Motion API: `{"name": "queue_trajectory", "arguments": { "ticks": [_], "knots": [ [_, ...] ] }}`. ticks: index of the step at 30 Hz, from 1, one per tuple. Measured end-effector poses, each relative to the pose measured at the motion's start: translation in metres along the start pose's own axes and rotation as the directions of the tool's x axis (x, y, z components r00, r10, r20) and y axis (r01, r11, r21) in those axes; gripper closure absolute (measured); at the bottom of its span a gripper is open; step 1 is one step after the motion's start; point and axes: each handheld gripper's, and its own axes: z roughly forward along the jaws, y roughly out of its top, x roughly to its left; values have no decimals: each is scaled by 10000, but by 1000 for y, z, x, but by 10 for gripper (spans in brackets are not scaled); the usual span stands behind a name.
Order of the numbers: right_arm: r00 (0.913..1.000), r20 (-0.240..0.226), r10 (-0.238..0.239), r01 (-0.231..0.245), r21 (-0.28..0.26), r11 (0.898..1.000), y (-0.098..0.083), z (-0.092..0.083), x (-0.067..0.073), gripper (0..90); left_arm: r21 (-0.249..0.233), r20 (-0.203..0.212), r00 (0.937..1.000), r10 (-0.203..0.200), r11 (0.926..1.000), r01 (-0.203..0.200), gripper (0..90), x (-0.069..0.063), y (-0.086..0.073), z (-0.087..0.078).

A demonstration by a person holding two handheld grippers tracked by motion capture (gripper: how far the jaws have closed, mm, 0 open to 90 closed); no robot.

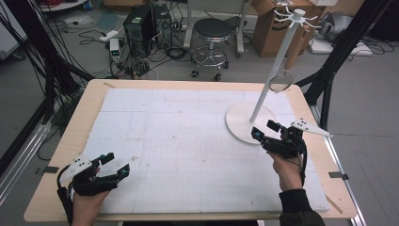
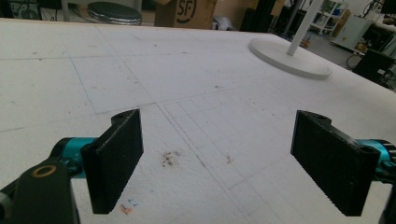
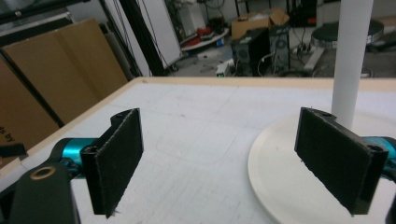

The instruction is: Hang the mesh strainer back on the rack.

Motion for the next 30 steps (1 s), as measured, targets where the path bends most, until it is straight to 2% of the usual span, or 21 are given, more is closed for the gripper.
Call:
{"name": "queue_trajectory", "arguments": {
  "ticks": [11, 18, 30],
  "knots": [
    [9997, -193, 171, -173, -106, 9998, -27, -4, -4, 144, 12, -9, 10000, 39, 10000, -39, 175, 0, 0, 0],
    [9992, -260, 296, -295, 22, 9996, -40, -5, -5, 144, 22, -12, 10000, 7, 10000, -7, 175, -1, 0, 1],
    [9989, -452, 116, -109, 157, 9998, -56, -5, -4, 143, 93, 53, 9999, 88, 9999, -88, 175, -1, 0, 2]
  ]
}}
